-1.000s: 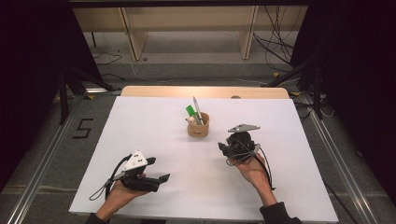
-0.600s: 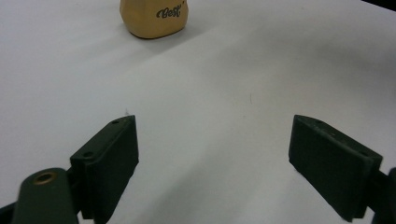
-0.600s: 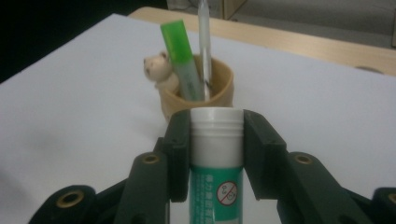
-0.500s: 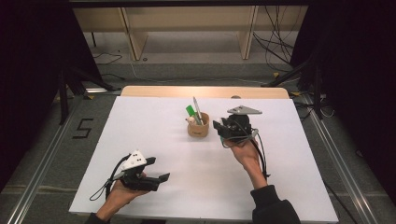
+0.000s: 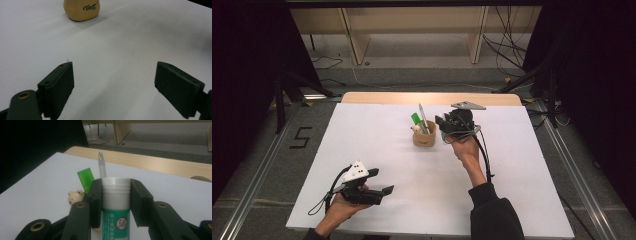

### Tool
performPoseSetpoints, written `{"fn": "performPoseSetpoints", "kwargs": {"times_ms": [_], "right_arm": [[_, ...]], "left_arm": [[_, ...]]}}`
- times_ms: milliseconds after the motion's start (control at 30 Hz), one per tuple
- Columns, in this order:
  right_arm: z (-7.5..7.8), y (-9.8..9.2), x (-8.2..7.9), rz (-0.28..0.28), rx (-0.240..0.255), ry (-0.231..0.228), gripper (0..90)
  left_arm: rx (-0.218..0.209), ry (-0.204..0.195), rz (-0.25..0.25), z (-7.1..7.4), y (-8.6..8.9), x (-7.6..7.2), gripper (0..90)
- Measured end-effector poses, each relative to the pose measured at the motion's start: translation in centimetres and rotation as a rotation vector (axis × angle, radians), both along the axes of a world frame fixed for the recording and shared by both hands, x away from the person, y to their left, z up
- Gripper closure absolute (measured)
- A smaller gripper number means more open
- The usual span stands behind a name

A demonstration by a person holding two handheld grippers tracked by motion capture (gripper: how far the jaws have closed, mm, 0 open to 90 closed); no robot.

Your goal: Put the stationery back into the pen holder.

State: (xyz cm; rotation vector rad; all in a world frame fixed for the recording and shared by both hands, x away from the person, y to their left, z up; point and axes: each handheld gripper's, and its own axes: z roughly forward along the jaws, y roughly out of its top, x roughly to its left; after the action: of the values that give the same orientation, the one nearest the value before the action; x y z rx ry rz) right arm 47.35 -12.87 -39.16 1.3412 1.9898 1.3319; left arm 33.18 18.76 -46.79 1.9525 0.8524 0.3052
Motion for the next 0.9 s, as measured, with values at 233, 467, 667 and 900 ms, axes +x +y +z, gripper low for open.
{"fn": "performPoseSetpoints", "kwargs": {"times_ms": [233, 467, 667, 900], "right_arm": [[0.2, 1.1, 1.4, -0.010, 0.008, -0.020, 65.5], [0.8, 2.5, 2.5, -0.011, 0.016, -0.037, 65.5], [0.4, 4.0, 3.2, -0.003, -0.008, -0.037, 65.5], [0.0, 4.8, 4.4, -0.025, 0.000, -0.039, 65.5]], "left_arm": [[0.005, 0.000, -0.009, 0.0, -0.1, -0.1, 15.6], [-0.002, -0.001, -0.010, 0.0, -0.2, -0.1, 15.6], [0.001, -0.002, -0.012, 0.0, -0.2, -0.1, 15.6], [-0.002, -0.001, -0.015, 0.0, -0.2, -0.1, 15.6]]}}
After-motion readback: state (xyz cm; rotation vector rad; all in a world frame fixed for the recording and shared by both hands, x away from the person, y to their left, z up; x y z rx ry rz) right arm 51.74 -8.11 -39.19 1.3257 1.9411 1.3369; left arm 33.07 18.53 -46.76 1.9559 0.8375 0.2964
